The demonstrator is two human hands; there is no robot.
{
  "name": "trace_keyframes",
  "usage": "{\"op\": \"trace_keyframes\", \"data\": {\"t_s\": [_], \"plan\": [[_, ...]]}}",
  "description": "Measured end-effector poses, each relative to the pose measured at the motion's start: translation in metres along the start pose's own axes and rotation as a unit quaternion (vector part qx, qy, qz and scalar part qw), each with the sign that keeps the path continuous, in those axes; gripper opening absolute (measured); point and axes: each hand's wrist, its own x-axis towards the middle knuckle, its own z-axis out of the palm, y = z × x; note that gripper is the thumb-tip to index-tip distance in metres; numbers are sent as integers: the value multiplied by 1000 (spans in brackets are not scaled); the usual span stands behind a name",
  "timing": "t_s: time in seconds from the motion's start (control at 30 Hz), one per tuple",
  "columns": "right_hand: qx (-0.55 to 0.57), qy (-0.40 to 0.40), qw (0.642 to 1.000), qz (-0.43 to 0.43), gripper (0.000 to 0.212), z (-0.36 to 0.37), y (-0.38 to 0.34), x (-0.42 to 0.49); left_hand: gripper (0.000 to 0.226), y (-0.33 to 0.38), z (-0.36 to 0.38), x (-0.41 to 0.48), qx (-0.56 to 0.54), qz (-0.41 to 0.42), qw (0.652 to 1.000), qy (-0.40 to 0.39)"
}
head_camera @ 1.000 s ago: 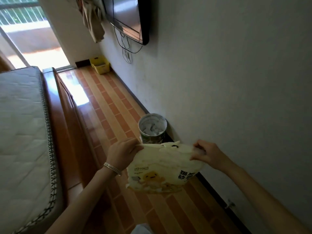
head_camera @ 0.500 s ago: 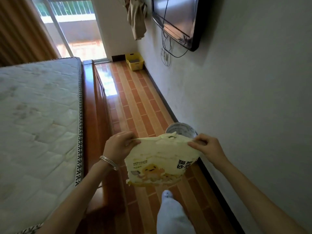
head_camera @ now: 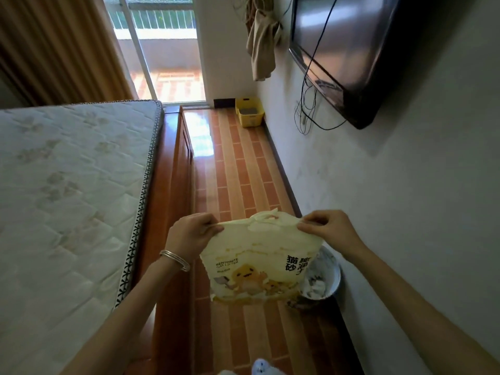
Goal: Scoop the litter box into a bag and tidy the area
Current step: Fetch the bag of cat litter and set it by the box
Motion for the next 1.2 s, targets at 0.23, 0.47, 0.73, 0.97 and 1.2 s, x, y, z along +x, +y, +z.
{"op": "trace_keyframes", "data": {"t_s": [0.23,0.47,0.73,0.97,1.2], "plan": [[-8,-28,1000,11,11,10,-13,88,43,-42,11,72,-32,1,999,20],[-14,-2,1000,16,12,43,-38,191,41,-111,-1,178,-52,28,998,20],[-17,39,999,10,10,83,-88,302,43,-176,-39,304,-42,55,998,10],[-22,48,999,-8,10,111,-108,387,43,-230,-47,381,-52,67,996,22],[-52,40,998,-25,13,127,-106,497,42,-281,-29,468,-46,47,997,31]]}}
